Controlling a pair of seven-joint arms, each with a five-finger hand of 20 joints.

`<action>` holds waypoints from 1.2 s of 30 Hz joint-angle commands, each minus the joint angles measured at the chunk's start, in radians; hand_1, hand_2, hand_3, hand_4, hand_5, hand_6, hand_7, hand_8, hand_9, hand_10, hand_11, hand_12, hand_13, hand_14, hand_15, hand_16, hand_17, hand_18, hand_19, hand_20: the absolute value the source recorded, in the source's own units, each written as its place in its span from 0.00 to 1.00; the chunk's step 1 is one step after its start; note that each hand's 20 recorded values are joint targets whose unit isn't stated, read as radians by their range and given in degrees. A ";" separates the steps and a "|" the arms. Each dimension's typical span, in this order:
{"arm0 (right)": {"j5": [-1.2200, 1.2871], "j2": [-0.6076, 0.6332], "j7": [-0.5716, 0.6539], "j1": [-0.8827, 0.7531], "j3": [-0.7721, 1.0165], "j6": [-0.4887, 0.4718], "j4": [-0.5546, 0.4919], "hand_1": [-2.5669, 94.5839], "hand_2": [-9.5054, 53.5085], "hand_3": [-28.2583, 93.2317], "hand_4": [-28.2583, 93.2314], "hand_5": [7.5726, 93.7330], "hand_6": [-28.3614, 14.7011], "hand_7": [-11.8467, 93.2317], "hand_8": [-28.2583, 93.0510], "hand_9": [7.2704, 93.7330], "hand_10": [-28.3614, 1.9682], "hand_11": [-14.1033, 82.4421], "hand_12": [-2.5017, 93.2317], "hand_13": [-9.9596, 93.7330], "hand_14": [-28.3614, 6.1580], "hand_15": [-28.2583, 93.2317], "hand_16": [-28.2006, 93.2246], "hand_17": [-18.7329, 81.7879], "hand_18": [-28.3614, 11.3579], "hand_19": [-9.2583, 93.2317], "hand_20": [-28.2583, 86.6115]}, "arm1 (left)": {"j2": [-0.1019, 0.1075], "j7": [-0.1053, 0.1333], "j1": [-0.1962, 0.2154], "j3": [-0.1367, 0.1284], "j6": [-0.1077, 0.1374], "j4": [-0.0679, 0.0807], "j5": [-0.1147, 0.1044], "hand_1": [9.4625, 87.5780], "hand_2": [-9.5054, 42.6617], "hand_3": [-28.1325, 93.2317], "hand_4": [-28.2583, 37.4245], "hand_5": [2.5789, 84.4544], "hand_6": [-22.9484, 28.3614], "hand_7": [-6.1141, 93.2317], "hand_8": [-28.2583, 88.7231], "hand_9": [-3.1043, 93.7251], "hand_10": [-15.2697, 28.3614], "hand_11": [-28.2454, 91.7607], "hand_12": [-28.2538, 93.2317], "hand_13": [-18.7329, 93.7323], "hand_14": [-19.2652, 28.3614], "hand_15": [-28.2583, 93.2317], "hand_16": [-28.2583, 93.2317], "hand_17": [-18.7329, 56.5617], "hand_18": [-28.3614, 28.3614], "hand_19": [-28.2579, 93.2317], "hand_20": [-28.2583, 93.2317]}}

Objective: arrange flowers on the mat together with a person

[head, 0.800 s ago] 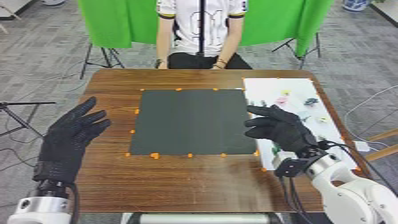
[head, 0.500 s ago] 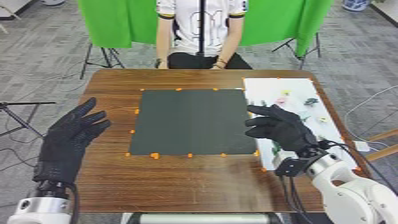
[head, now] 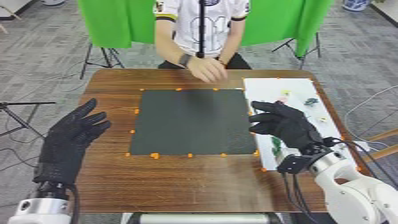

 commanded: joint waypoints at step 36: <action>0.007 -0.001 0.001 -0.009 0.010 0.008 -0.003 0.26 0.23 0.82 0.01 0.51 0.58 0.25 0.14 0.55 0.35 0.38 0.19 0.54 0.32 0.67 0.31 0.32 0.17 0.67 0.40 | -0.007 -0.005 0.012 0.004 0.005 0.001 0.003 0.16 0.30 0.87 0.00 0.43 0.62 0.20 0.16 0.39 0.81 0.45 0.32 0.38 0.98 0.67 0.15 0.15 0.93 0.68 0.42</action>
